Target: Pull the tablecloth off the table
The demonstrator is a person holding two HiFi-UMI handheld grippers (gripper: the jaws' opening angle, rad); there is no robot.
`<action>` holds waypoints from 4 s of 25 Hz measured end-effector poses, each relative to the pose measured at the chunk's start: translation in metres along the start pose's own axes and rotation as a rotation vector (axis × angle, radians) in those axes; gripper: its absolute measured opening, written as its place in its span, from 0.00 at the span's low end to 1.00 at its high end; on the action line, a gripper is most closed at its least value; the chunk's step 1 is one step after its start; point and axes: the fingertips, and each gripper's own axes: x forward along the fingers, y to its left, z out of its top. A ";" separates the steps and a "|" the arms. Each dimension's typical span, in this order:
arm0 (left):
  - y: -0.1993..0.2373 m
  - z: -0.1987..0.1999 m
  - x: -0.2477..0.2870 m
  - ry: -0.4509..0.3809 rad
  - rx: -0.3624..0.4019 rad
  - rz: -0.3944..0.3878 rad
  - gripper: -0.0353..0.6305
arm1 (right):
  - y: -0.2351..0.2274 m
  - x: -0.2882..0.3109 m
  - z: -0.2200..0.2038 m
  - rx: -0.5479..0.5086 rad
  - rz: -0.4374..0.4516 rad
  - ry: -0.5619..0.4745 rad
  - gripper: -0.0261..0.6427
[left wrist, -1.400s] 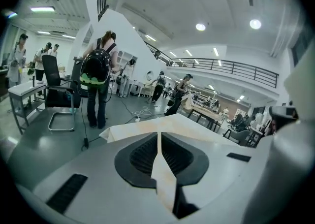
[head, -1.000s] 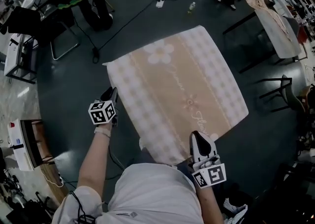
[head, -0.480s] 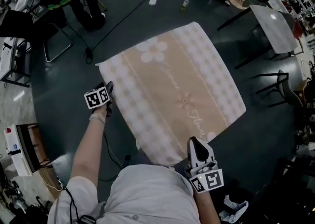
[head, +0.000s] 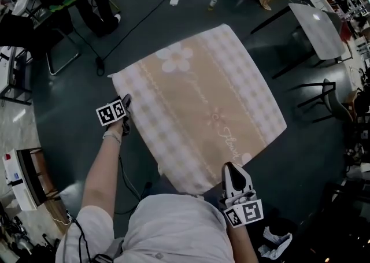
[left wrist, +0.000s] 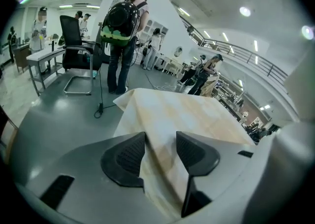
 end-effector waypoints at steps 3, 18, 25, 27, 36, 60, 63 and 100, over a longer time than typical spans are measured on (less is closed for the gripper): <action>0.000 0.000 0.001 0.004 0.002 -0.006 0.35 | 0.001 0.001 0.001 -0.003 0.001 -0.004 0.09; -0.014 0.013 -0.029 0.018 0.067 0.016 0.07 | 0.006 -0.002 0.007 -0.013 0.020 -0.019 0.09; -0.074 0.015 -0.050 -0.040 0.131 -0.087 0.07 | 0.007 -0.009 0.008 -0.019 0.025 -0.034 0.09; -0.095 0.011 -0.054 -0.045 0.148 -0.115 0.07 | 0.006 -0.011 0.007 -0.017 0.023 -0.036 0.09; -0.198 -0.031 -0.071 -0.007 0.237 -0.261 0.07 | 0.005 -0.021 0.007 -0.012 0.023 -0.054 0.09; -0.391 -0.227 -0.092 0.288 0.507 -0.636 0.07 | -0.029 -0.059 0.000 0.027 -0.078 -0.082 0.09; -0.388 -0.251 -0.088 0.343 0.535 -0.648 0.07 | -0.032 -0.061 -0.002 0.039 -0.095 -0.072 0.09; -0.044 -0.119 -0.151 -0.059 -0.191 -0.259 0.28 | 0.012 -0.013 -0.011 -0.005 0.040 0.003 0.09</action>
